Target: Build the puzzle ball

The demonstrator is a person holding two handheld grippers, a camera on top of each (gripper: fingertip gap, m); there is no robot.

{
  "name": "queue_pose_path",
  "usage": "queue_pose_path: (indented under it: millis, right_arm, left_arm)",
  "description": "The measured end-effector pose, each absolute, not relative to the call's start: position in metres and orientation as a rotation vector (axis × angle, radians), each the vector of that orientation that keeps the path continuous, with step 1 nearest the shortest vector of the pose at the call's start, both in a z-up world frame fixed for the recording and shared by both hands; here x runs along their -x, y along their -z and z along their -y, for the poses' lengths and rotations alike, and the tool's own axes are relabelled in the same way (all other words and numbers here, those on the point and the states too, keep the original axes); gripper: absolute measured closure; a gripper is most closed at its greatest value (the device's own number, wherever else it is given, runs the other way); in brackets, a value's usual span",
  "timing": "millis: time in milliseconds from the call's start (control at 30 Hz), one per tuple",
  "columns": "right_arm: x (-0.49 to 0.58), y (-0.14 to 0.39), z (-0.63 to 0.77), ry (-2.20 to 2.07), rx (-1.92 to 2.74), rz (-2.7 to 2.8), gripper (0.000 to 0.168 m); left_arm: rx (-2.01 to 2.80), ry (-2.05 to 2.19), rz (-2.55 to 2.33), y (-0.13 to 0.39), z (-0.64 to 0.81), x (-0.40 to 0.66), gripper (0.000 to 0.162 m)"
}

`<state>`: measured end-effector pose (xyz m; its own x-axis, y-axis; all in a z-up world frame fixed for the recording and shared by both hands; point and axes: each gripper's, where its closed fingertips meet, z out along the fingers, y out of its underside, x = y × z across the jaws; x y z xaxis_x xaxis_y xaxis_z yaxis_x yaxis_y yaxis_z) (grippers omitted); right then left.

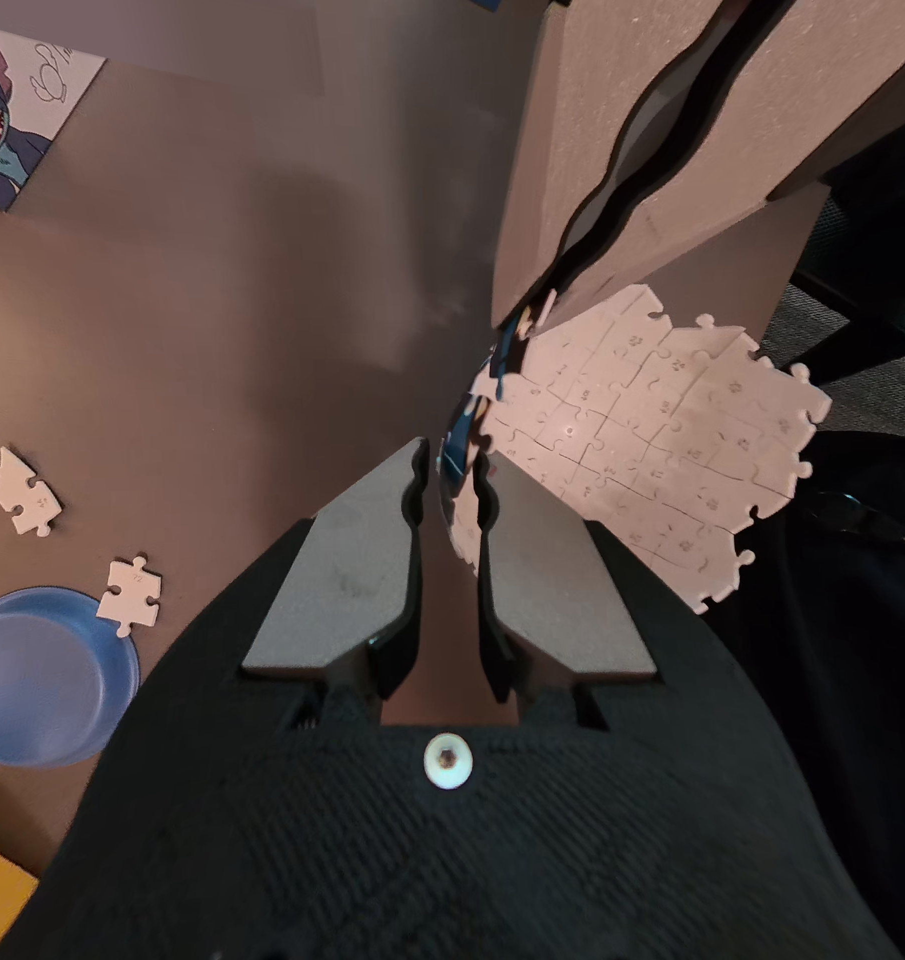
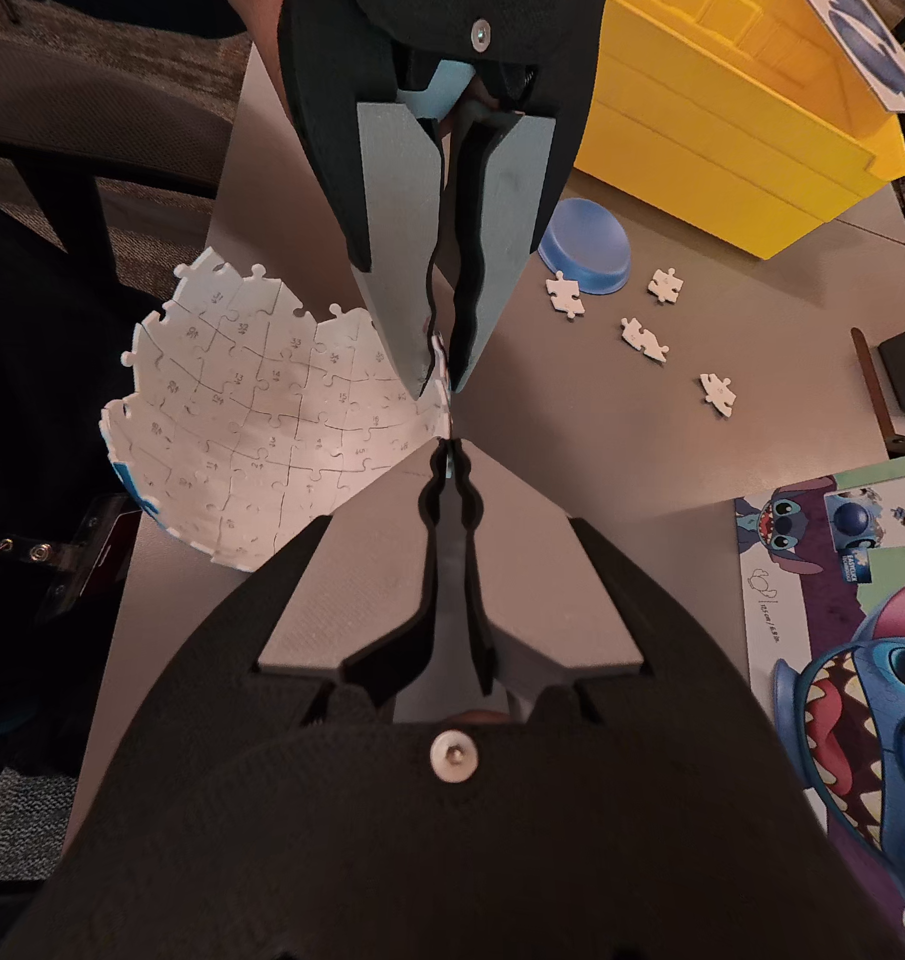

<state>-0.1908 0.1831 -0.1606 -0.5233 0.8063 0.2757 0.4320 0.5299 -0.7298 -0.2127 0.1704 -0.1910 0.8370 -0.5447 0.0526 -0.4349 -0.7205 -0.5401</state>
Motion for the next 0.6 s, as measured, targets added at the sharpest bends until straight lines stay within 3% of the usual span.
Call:
queue_pose_path:
  millis: [600]
  right_arm:
    - [0.1956,0.1618,-0.1867,-0.872,1.152,2.135,0.168]
  left_arm:
    - [2.533,0.381,-0.669,0.1967,-0.1663,0.2134,0.154]
